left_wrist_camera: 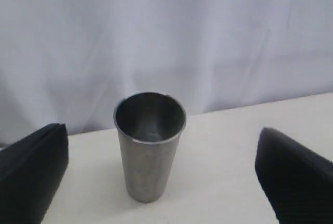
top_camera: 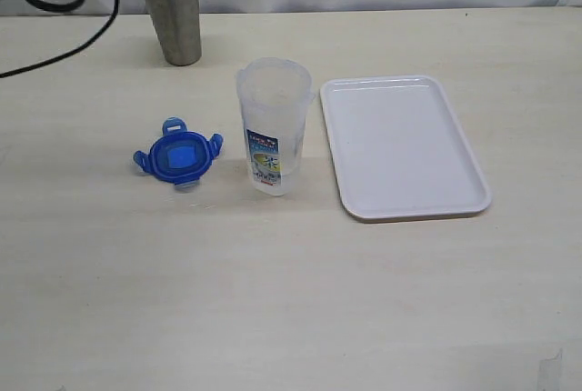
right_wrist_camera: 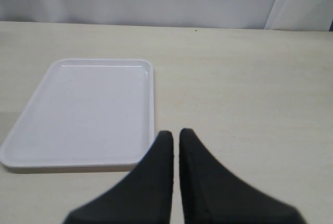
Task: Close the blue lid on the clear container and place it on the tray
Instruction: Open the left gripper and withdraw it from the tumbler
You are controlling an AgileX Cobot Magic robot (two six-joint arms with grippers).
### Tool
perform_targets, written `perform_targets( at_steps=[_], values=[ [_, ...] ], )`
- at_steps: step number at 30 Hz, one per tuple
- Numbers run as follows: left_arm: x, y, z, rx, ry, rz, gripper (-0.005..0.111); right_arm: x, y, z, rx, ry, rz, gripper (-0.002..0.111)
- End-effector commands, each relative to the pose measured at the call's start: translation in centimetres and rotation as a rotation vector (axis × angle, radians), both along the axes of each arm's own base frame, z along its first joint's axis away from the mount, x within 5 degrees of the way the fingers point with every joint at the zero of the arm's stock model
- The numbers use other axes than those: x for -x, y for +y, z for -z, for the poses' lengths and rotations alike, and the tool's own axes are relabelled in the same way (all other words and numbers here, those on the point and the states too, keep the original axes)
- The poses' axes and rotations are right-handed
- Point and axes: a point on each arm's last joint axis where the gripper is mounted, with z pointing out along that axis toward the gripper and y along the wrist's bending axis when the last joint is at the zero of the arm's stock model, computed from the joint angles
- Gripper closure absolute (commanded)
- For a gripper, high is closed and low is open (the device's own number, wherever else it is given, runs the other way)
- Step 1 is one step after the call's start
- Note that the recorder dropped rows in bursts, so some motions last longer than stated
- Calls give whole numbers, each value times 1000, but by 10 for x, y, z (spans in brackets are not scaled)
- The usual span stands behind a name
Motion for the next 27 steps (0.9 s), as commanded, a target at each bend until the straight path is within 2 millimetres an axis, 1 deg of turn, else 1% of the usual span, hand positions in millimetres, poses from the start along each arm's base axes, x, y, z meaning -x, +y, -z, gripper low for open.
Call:
perform_targets(
  at_steps=[1, 7, 10, 13, 15, 18, 21, 25, 27],
  values=[
    [24, 7, -44, -59, -127, 9, 17, 0, 0, -1, -1, -17, 1, 104],
    [56, 14, -91, -190, -308, 30, 17, 0, 0, -1, -1, -17, 1, 104],
    [72, 18, -109, -280, -381, 34, 17, 0, 0, -1, -1, -17, 1, 104],
    [86, 21, -121, -389, -431, 37, 17, 0, 0, -1, -1, -17, 1, 104],
    [92, 29, -127, -439, -442, 15, 17, 0, 0, -1, -1, -17, 1, 104],
    [94, 48, -128, -475, -411, -53, 17, 0, 0, -1, -1, -17, 1, 104],
    [92, 76, -123, -462, -282, -166, 17, 0, 0, -1, -1, -17, 1, 104],
    [79, 113, -113, -268, -73, -350, 17, 0, 0, -1, -1, -17, 1, 104],
    [71, 128, -104, -210, 88, -428, 17, 0, 0, -1, -1, -17, 1, 104]
  ],
)
